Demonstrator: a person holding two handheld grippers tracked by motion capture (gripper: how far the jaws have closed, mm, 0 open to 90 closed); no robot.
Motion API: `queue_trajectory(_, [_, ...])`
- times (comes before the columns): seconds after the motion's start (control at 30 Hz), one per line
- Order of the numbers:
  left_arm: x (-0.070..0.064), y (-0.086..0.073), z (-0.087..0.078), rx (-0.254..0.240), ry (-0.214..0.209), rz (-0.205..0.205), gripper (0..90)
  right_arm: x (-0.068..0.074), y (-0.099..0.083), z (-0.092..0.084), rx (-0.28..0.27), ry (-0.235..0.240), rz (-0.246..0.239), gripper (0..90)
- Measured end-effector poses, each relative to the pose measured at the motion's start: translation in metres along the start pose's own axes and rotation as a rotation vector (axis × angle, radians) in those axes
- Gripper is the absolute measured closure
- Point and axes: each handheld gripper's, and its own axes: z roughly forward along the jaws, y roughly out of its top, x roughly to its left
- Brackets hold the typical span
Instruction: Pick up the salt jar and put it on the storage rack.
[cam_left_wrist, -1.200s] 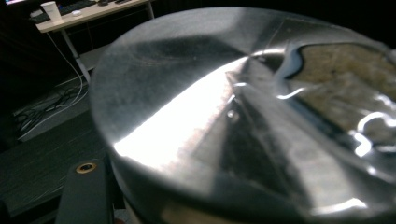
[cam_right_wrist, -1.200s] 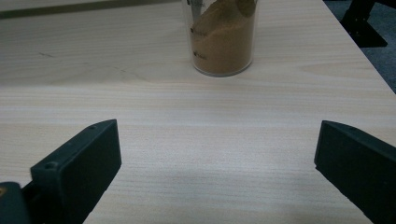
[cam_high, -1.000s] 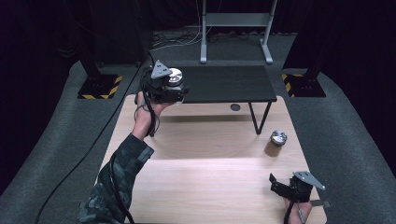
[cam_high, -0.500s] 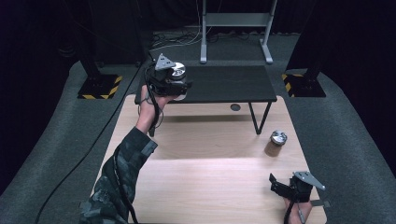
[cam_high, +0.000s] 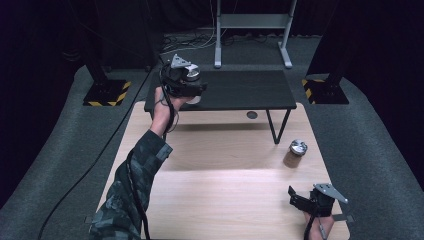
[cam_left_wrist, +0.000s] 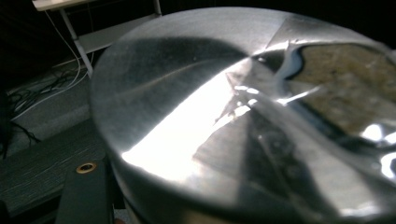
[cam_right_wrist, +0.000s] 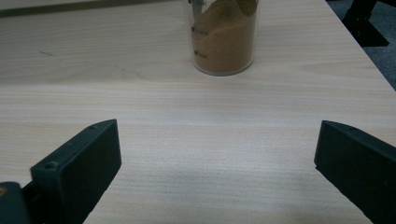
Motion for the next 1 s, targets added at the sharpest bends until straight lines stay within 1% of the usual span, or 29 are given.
queue_trajectory(0.1, [0.001, 0.001, 0.004, 0.005, -0.003, -0.007, 31.1, 0.0, 0.0, 0.0, 0.001, 0.0, 0.0, 0.0])
queue_trajectory(0.33, [-0.001, 0.005, 0.015, 0.029, -0.007, -0.009, 31.1, 0.0, 0.0, 0.0, 0.001, 0.0, 0.0, 0.0])
queue_trajectory(0.43, [-0.002, 0.005, 0.02, 0.033, -0.007, -0.017, 31.1, 0.0, 0.0, 0.0, 0.001, 0.0, 0.0, 0.0])
queue_trajectory(0.47, [-0.003, 0.005, 0.021, 0.039, -0.006, -0.012, 31.1, 0.0, 0.0, 0.0, 0.001, 0.0, 0.0, 0.0])
queue_trajectory(0.63, [-0.004, 0.003, 0.029, 0.048, -0.004, -0.029, 31.1, 0.0, 0.0, 0.0, -0.002, -0.002, 0.002, 0.0])
queue_trajectory(0.77, [-0.004, 0.003, 0.034, 0.056, -0.001, -0.035, 31.1, 0.0, -0.001, 0.0, -0.003, 0.0, 0.001, 0.0])
queue_trajectory(1.0, [-0.007, 0.002, 0.041, 0.056, -0.007, -0.04, 31.1, 0.001, -0.001, 0.0, -0.004, -0.002, -0.001, 0.0])
